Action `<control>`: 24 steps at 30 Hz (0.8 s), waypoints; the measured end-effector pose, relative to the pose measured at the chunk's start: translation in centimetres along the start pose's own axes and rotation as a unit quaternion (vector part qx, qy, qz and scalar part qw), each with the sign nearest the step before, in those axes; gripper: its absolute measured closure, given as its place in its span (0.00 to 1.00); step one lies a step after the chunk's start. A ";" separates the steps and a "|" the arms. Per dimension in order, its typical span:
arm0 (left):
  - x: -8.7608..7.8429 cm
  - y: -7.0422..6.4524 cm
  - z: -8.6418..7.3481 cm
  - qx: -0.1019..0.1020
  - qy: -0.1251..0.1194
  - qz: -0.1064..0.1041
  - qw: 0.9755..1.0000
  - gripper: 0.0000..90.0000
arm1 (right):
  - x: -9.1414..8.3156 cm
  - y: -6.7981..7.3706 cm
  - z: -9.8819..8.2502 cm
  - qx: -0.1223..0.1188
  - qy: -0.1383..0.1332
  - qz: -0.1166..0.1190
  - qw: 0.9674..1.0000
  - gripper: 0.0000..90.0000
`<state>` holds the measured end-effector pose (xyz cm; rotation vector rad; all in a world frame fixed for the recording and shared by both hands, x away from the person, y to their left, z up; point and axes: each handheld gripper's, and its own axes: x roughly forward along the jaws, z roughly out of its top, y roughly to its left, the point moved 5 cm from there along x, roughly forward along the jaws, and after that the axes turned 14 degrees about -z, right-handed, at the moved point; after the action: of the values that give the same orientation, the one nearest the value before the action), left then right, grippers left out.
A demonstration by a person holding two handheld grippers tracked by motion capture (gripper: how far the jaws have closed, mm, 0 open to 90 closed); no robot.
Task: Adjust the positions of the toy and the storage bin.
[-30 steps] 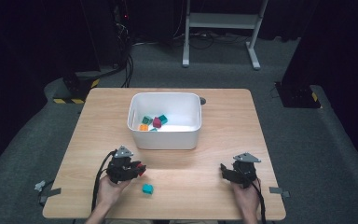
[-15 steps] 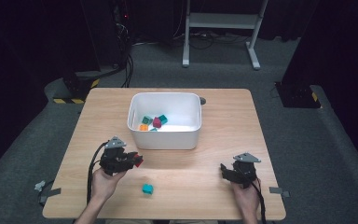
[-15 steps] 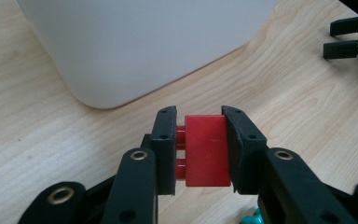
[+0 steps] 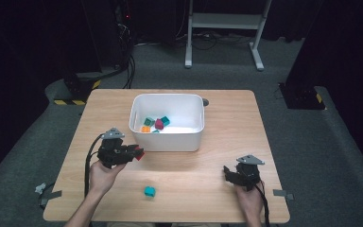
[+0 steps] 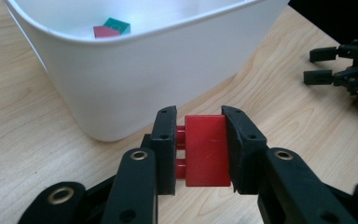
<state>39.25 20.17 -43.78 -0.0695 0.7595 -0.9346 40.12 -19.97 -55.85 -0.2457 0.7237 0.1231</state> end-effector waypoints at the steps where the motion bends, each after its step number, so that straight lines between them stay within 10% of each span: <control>1: 0.0 0.0 0.2 0.000 0.000 -0.002 1.000 0.75 | 0.0 0.0 0.0 0.000 0.000 0.000 1.000 0.28; 24: -1.1 -0.5 5.5 0.017 -0.004 -0.004 1.000 0.75 | 0.0 0.0 0.0 0.000 0.000 0.000 1.000 0.29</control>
<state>41.92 19.31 -38.87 -0.0472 0.7368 -0.9542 40.12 -19.97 -55.85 -0.2462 0.7240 0.1227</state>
